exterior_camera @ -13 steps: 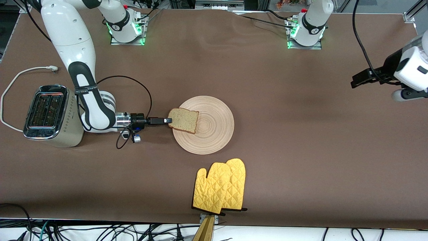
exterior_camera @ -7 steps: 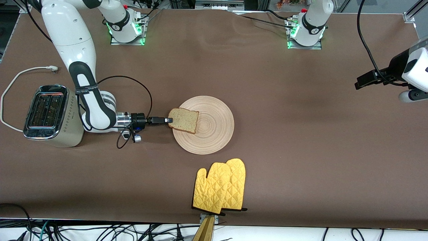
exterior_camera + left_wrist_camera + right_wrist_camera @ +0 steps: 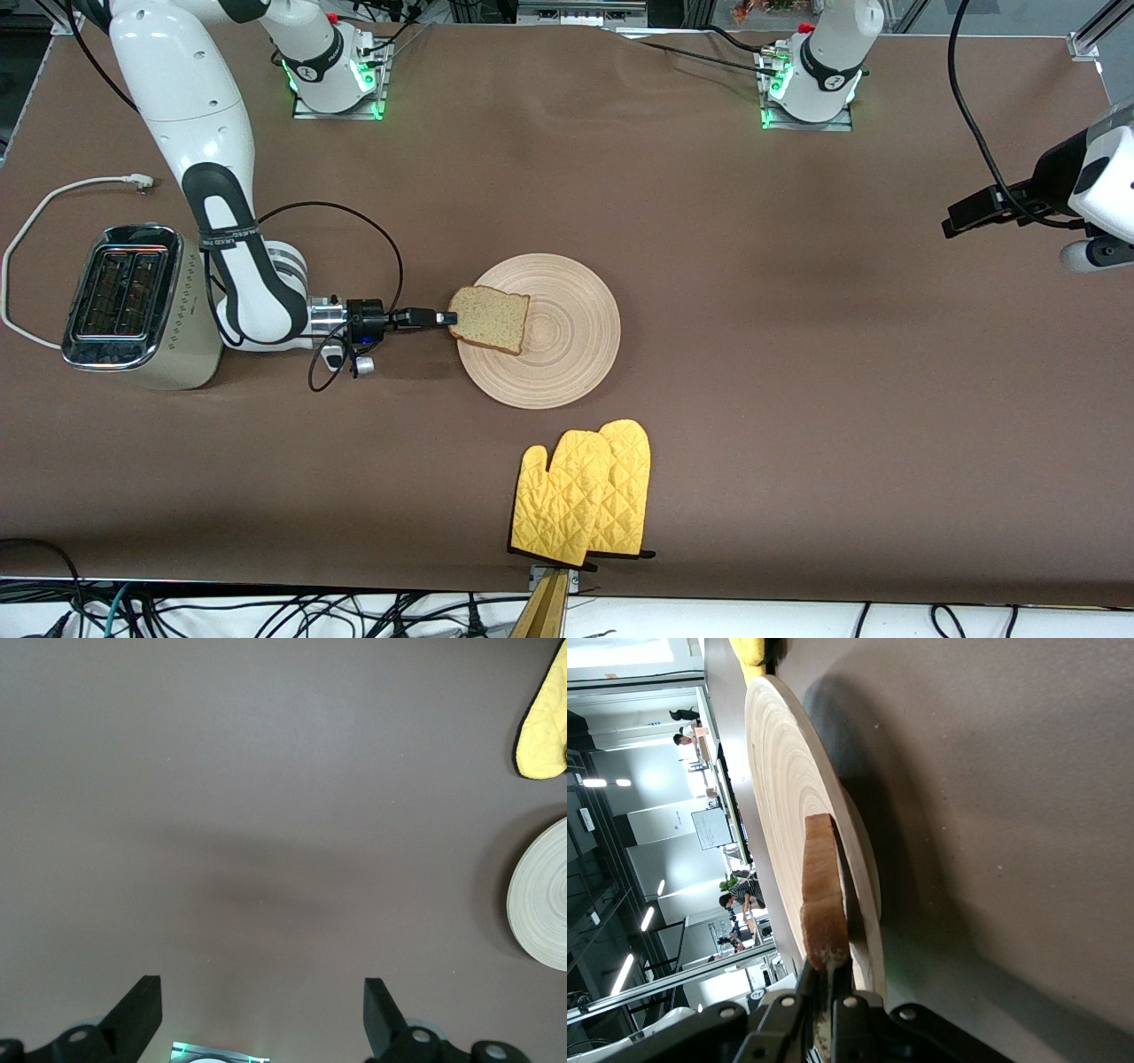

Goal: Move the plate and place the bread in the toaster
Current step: 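Close the right gripper on the bread slice's edge, then lift the bread slice with the right gripper toward the toaster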

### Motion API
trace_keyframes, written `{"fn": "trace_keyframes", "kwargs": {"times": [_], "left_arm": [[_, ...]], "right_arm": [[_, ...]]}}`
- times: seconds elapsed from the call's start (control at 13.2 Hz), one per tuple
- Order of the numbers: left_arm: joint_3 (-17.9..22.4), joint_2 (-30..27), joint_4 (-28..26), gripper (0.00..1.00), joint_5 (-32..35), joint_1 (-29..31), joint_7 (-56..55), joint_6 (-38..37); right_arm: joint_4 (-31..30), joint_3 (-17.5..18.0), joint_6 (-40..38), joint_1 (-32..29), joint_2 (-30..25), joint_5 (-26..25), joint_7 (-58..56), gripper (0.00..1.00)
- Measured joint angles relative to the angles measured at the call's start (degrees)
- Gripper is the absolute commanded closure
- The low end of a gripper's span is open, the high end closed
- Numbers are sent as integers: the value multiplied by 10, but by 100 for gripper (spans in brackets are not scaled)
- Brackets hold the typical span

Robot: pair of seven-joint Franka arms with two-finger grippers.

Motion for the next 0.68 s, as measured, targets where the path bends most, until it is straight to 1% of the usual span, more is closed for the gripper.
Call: {"fn": "trace_keyframes", "kwargs": {"times": [0.23, 0.38, 0.53, 0.68], "left_arm": [[0, 0, 4, 0, 0, 0, 0, 5], [2, 0, 12, 0, 0, 6, 0, 5], [4, 0, 16, 0, 0, 21, 1, 5], [5, 0, 16, 0, 0, 29, 2, 5]], "right_arm": [[9, -6, 0, -2, -2, -1, -2, 100], [22, -15, 0, -2, -7, -17, 1, 100], [40, -26, -1, -3, -20, -63, 41, 100], [59, -34, -2, -4, -44, -129, 103, 100]]}}
